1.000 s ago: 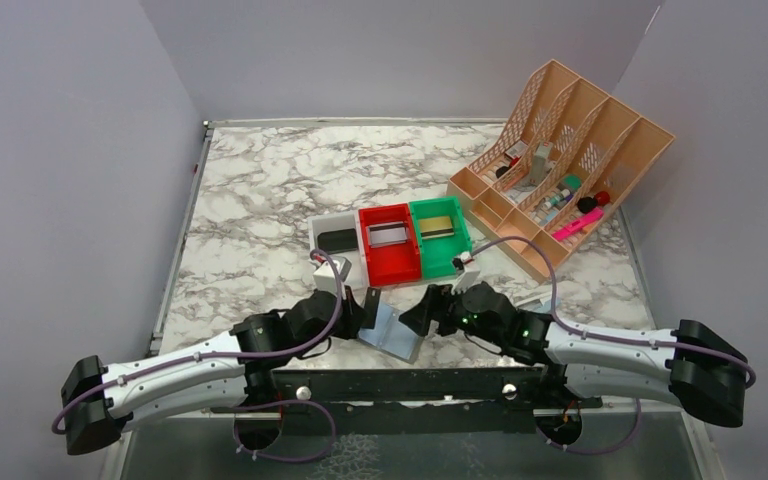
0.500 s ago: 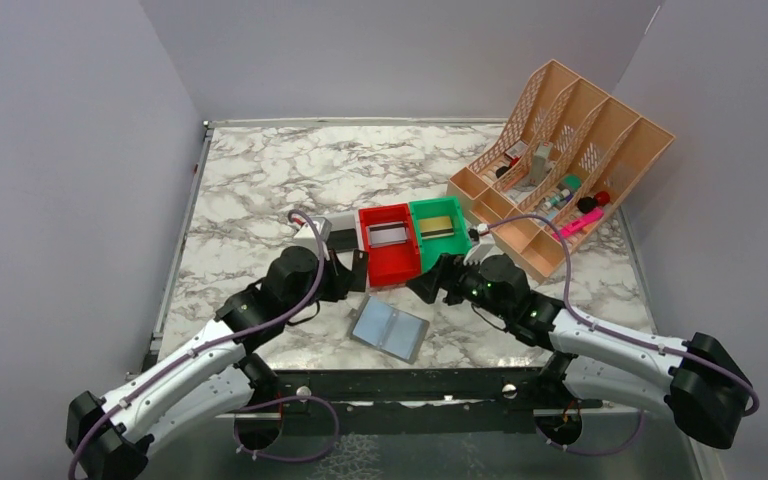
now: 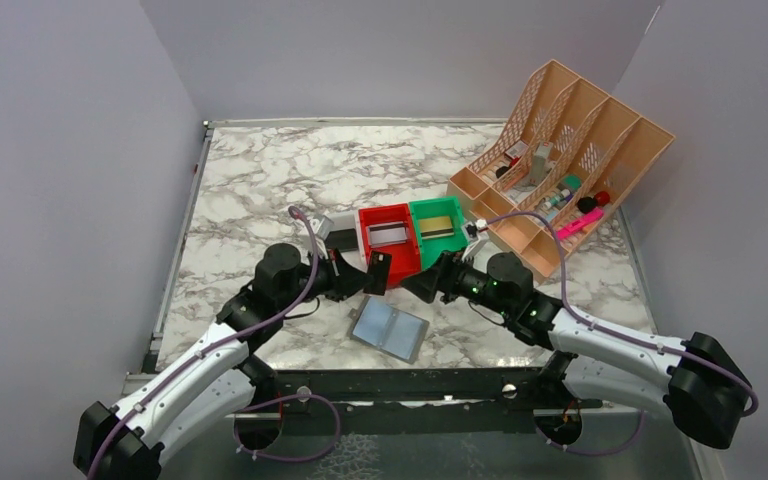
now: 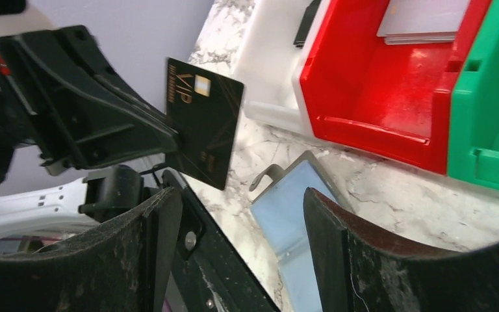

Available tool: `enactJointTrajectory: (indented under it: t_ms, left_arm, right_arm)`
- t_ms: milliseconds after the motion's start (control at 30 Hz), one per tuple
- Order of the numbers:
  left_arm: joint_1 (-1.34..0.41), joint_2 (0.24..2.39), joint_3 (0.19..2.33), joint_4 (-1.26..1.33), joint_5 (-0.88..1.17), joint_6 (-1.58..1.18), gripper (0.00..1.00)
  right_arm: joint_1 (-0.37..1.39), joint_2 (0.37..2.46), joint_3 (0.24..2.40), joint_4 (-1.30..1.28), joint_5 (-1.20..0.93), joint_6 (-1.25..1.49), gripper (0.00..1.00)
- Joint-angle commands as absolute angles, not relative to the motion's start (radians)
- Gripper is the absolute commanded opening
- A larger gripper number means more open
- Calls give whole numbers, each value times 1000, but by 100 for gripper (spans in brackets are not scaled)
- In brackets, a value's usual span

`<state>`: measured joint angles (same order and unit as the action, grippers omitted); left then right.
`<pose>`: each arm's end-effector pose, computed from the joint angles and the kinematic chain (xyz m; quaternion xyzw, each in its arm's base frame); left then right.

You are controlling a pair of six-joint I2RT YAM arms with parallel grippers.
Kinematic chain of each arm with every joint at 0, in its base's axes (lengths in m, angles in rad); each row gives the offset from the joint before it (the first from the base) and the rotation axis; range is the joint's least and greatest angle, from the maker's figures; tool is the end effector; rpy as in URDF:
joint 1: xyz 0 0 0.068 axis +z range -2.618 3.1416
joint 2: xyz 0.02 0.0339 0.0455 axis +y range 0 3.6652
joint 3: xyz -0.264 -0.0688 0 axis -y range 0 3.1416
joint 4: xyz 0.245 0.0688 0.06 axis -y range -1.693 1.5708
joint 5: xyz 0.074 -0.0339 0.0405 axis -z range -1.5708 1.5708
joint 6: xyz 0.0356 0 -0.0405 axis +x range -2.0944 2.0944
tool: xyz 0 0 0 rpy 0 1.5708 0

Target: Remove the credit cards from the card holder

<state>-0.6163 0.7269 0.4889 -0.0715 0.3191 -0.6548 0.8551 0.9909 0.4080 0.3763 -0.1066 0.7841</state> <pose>0.1385 -0.1118 0.2567 0.0783 0.7990 -0.4489 0.3923 0.1415 0.1685 0.2271 -0.0611 0.7735 0.4883 0.3994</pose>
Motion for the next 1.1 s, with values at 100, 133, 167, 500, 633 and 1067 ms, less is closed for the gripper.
enactJointTrajectory:
  t_ms: [100, 133, 167, 500, 633, 1067]
  left_arm:
    - [-612, 730, 367, 231, 432, -819, 0]
    - [-612, 727, 356, 257, 438, -833, 0]
    - [-612, 727, 348, 276, 444, -842, 0]
    - [-613, 720, 355, 294, 480, -838, 0]
    - [-612, 749, 367, 302, 546, -828, 0]
    - [-612, 708, 343, 326, 571, -848, 0]
  right_arm:
    - [850, 1017, 402, 462, -177, 816, 72]
    - [850, 1016, 401, 468, -181, 817, 72]
    - [850, 1017, 400, 472, -184, 819, 71]
    - [849, 1039, 387, 562, -248, 837, 63]
    - [847, 1089, 389, 650, -309, 866, 34]
    - [844, 1106, 356, 743, -336, 918, 40]
